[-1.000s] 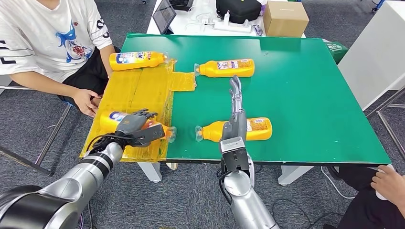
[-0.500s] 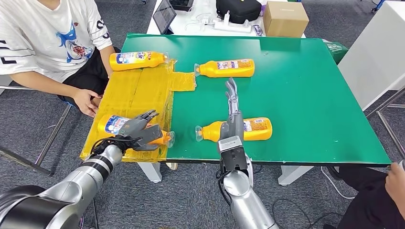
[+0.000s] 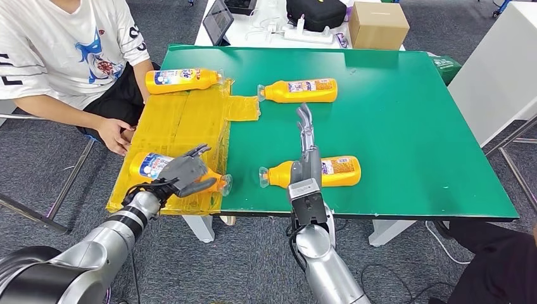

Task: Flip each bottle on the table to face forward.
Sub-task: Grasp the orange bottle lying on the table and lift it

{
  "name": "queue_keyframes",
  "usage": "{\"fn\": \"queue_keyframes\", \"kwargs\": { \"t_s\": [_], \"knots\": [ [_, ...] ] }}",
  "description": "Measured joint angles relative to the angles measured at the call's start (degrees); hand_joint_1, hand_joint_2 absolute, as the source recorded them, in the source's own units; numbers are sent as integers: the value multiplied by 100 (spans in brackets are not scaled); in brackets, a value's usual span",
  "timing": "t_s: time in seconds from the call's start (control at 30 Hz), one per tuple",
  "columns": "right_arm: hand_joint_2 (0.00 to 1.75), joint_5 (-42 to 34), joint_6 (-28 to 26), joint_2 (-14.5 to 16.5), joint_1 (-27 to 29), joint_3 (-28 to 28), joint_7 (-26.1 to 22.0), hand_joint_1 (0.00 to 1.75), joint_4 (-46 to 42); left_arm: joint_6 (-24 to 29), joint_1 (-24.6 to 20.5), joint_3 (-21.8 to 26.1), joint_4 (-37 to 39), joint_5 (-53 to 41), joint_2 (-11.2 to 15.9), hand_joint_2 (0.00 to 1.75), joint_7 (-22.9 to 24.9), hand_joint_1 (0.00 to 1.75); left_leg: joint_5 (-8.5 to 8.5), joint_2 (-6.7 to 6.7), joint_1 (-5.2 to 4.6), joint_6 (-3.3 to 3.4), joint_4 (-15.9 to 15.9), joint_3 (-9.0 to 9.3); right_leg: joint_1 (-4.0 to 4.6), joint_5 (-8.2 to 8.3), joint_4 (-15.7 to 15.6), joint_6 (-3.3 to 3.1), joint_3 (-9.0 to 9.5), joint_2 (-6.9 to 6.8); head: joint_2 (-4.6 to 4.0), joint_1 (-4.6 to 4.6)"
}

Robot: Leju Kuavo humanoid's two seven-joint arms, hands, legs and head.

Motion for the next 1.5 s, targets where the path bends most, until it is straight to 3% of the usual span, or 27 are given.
{"fn": "queue_keyframes", "kwargs": {
  "t_s": [0.17,0.27,0.4,0.53,0.67,0.83,0.97,1.2,1.33,1.5],
  "knots": [
    [0,10,9,1,-18,-5,-43,0,107,-1128,56,744,-120,1419,-20,0,-462,0,1,2,0,0,0,0,0,0,0,0,-3,1,0,0],
    [0,82,-40,7,-16,-11,-67,0,187,-684,132,1194,-400,2137,-100,0,-844,0,1,2,0,0,0,-1,0,0,0,0,-5,1,0,-1],
    [0,343,-191,13,-10,-15,34,0,266,689,355,1549,-1282,3053,-378,175,-1202,0,0,-1,0,0,0,-3,-1,0,0,0,-5,0,0,1],
    [175,686,-274,-16,-12,-15,267,0,356,1349,650,1549,-2244,3403,-592,175,-1244,0,0,1,-1,0,0,-5,-1,0,-1,0,-6,0,0,0],
    [175,1469,-229,-286,-75,-65,982,0,422,1374,1015,1374,-2969,3619,-673,175,-1022,0,0,-3,-2,1,0,-4,-2,0,-4,0,-5,-1,0,-1],
    [175,2481,114,-952,-197,-412,1974,0,452,904,1791,1059,-3543,3856,-679,175,-700,0,-1,-3,-9,1,1,-5,-8,1,-5,1,-3,-1,0,2],
    [175,2633,245,-1274,-222,-648,2090,0,454,831,2174,954,-3764,3906,-678,175,-674,0,-1,-3,-11,2,2,-6,-8,1,-5,2,-6,-1,0,-1],
    [175,2826,333,-1464,-243,-769,2333,0,460,790,2323,843,-3947,3888,-679,175,-529,0,-1,0,-3,1,1,-6,0,1,-4,1,-6,-1,0,-3],
    [175,3052,791,-1753,-395,-929,2849,0,602,698,2540,808,-3968,3845,-678,175,-382,0,-1,-2,-4,1,1,-6,-2,1,-4,1,-5,-1,0,-2],
    [175,3123,1340,-2053,-796,-1124,2927,0,1218,678,2711,799,-3917,3701,-672,175,-430,0,0,-2,-12,3,1,-10,-9,5,-5,8,-7,0,0,0]
  ]
}}
